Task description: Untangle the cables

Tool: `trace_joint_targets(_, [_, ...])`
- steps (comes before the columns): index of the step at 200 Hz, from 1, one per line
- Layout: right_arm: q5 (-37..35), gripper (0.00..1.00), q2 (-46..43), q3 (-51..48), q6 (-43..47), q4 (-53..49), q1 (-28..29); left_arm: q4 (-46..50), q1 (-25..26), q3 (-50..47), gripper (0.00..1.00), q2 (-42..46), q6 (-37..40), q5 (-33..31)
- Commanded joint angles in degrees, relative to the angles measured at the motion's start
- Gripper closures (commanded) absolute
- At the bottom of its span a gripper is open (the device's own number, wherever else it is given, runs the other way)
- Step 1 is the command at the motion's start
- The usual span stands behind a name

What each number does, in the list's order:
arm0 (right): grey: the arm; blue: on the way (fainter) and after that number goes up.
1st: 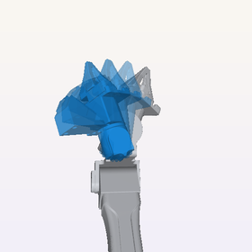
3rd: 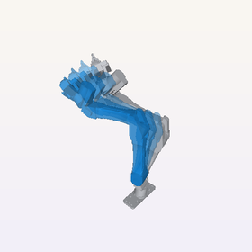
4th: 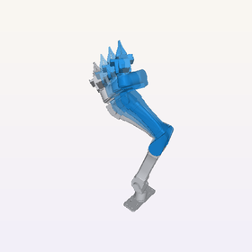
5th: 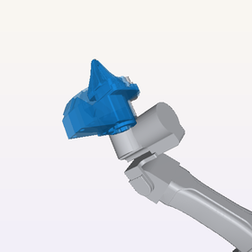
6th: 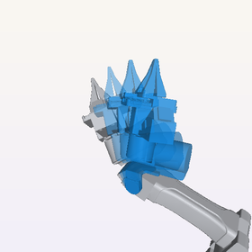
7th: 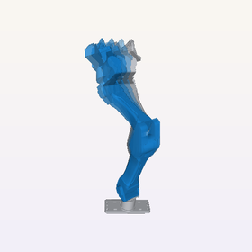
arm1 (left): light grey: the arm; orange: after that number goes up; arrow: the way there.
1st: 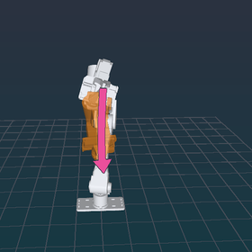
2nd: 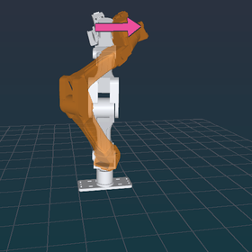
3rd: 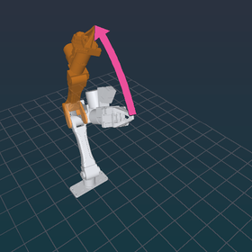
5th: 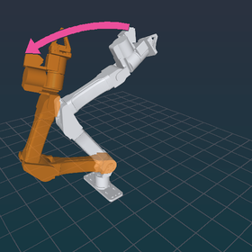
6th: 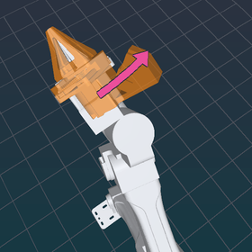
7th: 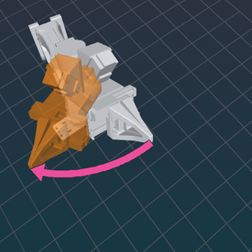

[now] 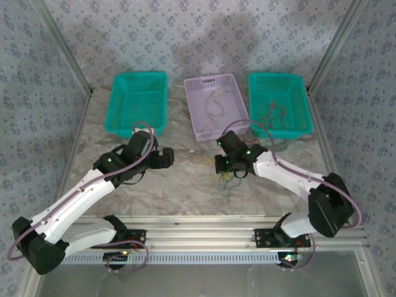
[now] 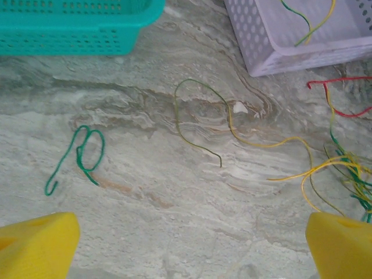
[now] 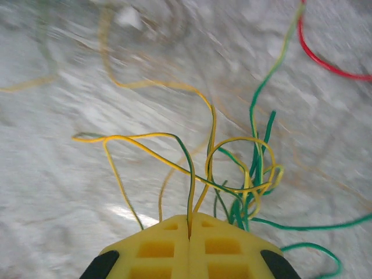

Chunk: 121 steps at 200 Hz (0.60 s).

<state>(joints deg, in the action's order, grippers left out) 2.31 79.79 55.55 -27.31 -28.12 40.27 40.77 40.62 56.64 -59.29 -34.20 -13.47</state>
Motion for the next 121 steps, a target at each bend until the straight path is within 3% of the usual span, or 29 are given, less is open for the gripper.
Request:
trace_joint_targets(1, [12.5,1.0,-3.9,1.3,2.4,6.5,-2.5,-5.6,0.3,-1.4,0.0,0.2,-2.5,5.3])
trace_joint_targets(41, [26.7,1.0,-6.3,0.0,-0.7,13.9,-7.2,-12.6,1.0,-3.7,0.0,-0.6,-4.4,13.0])
trace_joint_targets(63, [35.8,1.0,-6.8,-2.4,-6.5,23.1,-10.0,-16.4,2.4,-5.0,0.0,-1.0,-4.5,16.5])
trace_joint_targets(96, [40.7,1.0,-8.1,-2.1,-7.6,27.4,-10.7,-20.5,3.8,-7.2,0.0,-1.0,-4.9,18.7])
trace_joint_targets(121, [39.0,1.0,-9.3,-2.2,-10.0,28.0,-11.7,-28.0,3.7,-12.0,0.0,1.4,-7.3,22.2])
